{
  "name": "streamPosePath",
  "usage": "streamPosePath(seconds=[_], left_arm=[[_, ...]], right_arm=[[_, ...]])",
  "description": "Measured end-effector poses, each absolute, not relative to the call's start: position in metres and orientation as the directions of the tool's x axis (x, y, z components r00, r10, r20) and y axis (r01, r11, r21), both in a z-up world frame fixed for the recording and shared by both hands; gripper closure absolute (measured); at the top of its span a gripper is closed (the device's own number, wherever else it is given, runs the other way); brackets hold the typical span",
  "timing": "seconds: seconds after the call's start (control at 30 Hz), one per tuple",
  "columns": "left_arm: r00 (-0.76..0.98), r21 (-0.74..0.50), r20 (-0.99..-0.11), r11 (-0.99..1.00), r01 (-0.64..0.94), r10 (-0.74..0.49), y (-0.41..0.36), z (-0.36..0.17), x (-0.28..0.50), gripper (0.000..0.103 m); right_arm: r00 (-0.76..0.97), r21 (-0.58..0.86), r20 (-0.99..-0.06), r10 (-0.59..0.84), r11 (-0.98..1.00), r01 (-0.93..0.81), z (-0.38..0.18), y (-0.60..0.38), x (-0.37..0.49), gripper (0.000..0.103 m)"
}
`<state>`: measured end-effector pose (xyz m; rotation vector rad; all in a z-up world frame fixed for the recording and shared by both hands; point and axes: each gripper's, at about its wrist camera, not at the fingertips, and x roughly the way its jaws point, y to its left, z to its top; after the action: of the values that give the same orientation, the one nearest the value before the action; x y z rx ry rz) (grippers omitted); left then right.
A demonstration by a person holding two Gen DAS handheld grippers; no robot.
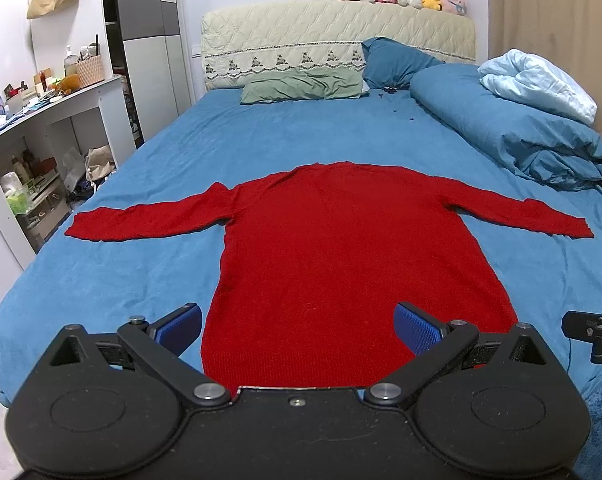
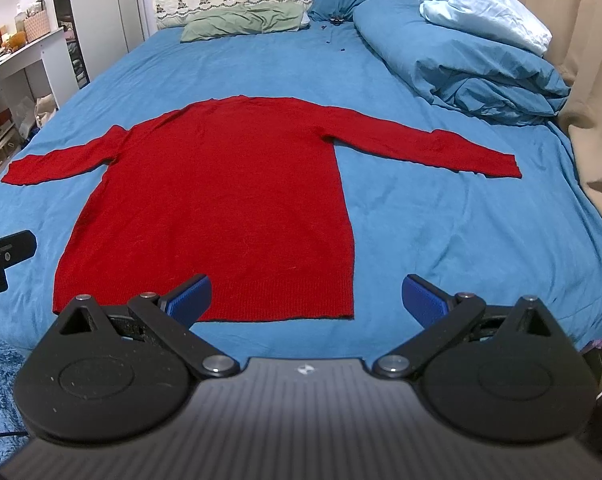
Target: Fold small clothes
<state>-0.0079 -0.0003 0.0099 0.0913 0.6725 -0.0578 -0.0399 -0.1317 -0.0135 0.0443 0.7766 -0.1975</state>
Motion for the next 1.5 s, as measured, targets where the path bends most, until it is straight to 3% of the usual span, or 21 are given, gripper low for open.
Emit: streamPosePath(seconds=[1.0, 1.27, 1.5], left_arm=[[0.784, 0.068, -0.620, 0.994, 0.080, -0.021, -0.003, 0.013, -0.001, 0.000], [0.856, 0.045, -0.511, 0.992, 0.121, -0.081, -0.030, 0.047, 0.073, 0.000], [0.843, 0.008, -0.510, 0.980, 0.200, -0.169, -0.087, 0.033, 0.194, 0.000]], right_arm=[[0.699, -0.019, -0.698, -0.156, 0.980, 0.199, -0.013, -0.135, -0.038, 0.000], [0.758, 0.012, -0.611, -0.229, 0.955, 0.298, 0.009, -0.183, 0.002, 0.000], [0.771, 0.087, -0.561, -0.302, 0.904, 0.417, -0.007, -0.281, 0.077, 0.000]])
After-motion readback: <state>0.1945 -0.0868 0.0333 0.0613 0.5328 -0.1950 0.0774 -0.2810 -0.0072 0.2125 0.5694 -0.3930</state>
